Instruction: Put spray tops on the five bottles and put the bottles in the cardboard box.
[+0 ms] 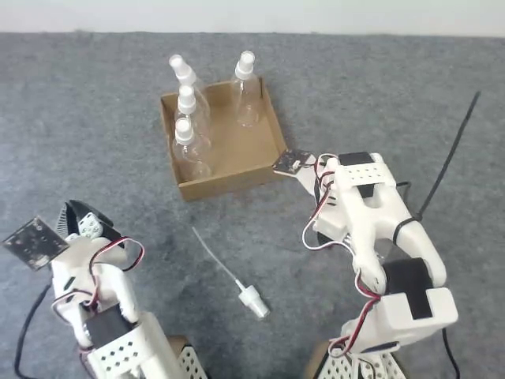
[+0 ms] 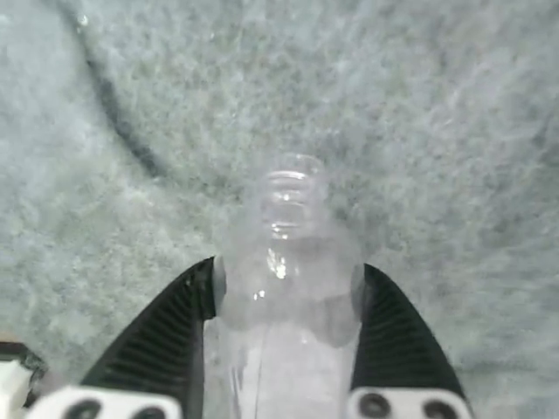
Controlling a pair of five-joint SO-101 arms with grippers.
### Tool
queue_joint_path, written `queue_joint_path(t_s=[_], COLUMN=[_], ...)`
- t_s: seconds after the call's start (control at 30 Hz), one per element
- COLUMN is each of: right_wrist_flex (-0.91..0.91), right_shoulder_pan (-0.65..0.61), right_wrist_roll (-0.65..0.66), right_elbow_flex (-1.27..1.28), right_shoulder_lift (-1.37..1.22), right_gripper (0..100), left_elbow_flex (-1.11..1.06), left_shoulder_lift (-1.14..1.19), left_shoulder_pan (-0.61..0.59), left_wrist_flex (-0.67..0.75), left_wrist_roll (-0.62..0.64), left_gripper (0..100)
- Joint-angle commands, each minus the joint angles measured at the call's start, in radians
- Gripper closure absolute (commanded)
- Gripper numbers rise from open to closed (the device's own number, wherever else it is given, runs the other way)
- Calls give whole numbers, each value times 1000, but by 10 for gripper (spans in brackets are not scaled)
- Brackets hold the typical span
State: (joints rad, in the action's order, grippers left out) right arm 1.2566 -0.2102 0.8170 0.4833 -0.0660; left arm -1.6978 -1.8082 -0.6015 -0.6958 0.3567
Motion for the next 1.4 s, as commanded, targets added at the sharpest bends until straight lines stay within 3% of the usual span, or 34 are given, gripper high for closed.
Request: queue_joint_path(t_s=[0.0,0.37,0.7,1.03,1.37], right_wrist_flex=[56,140,136,134,93], right_shoulder_pan=[10,-173,-335,-352,-344], right_wrist_roll=[-26,-224,-388,-526,-529], right_elbow_flex=[-58,-51,-55,-48,109], right_shoulder_lift=[134,363,386,397,664], right_gripper=[929,932,933,933,933], left_elbow_flex=[13,13,13,13,13], left_shoulder_lift=[-17,-17,-17,-17,-17], left_shoulder_pan=[0,0,0,0,0], left_wrist_flex=[29,29,29,29,29], left_wrist_roll=[-9,-9,-9,-9,-9], left_gripper=[985,985,985,985,985])
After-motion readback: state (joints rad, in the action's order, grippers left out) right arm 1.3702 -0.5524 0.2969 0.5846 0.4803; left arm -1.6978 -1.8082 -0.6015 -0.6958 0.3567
